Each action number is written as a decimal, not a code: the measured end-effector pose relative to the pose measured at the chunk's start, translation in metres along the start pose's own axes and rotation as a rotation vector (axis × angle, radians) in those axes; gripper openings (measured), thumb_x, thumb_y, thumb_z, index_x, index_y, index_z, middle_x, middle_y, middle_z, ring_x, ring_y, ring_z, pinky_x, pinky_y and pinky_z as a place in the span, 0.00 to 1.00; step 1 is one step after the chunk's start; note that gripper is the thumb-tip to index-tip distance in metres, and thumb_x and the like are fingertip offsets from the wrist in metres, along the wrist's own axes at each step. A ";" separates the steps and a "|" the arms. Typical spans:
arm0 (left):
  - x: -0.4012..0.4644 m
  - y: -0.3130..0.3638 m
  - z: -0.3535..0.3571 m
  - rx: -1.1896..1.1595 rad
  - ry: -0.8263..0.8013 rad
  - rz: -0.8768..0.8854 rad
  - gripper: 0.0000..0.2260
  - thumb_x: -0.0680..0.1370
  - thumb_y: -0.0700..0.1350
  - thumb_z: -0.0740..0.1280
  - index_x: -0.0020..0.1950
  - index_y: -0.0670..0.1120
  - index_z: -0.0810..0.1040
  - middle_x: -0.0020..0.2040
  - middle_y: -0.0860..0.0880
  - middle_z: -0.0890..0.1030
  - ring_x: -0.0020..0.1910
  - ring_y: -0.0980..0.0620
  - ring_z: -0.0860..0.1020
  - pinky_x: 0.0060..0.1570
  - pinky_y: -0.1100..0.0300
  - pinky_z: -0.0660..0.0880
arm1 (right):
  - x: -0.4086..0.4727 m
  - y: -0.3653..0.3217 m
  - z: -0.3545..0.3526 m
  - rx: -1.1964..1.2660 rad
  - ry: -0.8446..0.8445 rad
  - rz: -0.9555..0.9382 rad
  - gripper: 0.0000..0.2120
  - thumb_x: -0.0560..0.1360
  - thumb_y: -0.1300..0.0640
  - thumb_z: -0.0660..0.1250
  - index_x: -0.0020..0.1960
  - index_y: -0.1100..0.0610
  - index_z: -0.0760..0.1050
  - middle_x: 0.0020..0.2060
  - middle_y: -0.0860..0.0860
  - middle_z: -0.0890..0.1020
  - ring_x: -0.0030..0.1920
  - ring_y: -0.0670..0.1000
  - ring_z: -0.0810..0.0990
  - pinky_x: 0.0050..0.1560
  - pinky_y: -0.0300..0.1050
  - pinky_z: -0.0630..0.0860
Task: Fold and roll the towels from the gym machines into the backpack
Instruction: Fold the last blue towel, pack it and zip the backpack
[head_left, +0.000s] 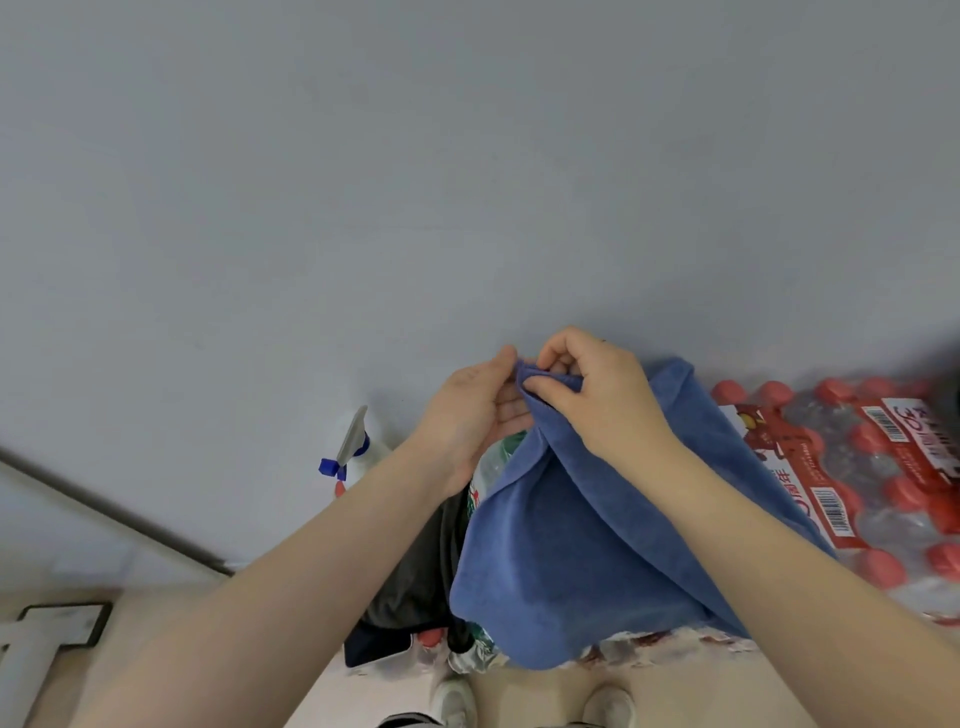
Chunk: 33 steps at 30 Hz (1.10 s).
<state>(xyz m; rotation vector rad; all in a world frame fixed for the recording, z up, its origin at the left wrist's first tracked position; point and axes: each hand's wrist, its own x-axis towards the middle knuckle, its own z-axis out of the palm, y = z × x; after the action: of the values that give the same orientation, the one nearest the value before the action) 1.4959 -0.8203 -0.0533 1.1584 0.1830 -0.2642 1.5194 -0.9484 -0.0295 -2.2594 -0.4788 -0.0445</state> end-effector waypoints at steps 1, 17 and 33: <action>-0.001 0.001 0.001 0.039 -0.006 0.014 0.17 0.81 0.48 0.56 0.55 0.37 0.78 0.51 0.41 0.82 0.48 0.50 0.81 0.50 0.61 0.78 | -0.001 0.001 -0.001 -0.014 0.030 0.022 0.09 0.71 0.54 0.70 0.42 0.54 0.70 0.33 0.44 0.73 0.37 0.47 0.73 0.43 0.50 0.74; -0.053 -0.014 0.063 0.082 -0.202 0.046 0.14 0.70 0.38 0.63 0.25 0.46 0.77 0.25 0.52 0.78 0.24 0.60 0.75 0.27 0.69 0.73 | -0.081 0.021 -0.081 0.250 -0.220 -0.031 0.11 0.71 0.62 0.70 0.43 0.49 0.70 0.25 0.42 0.72 0.23 0.41 0.66 0.28 0.29 0.63; -0.187 -0.080 0.191 -0.004 -0.318 0.317 0.14 0.58 0.57 0.77 0.26 0.50 0.76 0.25 0.57 0.76 0.24 0.62 0.74 0.28 0.71 0.72 | -0.265 0.141 -0.216 -0.862 -0.420 -0.053 0.15 0.75 0.43 0.60 0.33 0.48 0.66 0.35 0.44 0.70 0.53 0.48 0.66 0.55 0.46 0.54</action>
<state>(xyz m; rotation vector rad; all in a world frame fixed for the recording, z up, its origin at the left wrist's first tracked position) 1.2947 -1.0057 0.0028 1.1079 -0.2786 -0.1638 1.3495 -1.2770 -0.0338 -3.1185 -0.8625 0.2480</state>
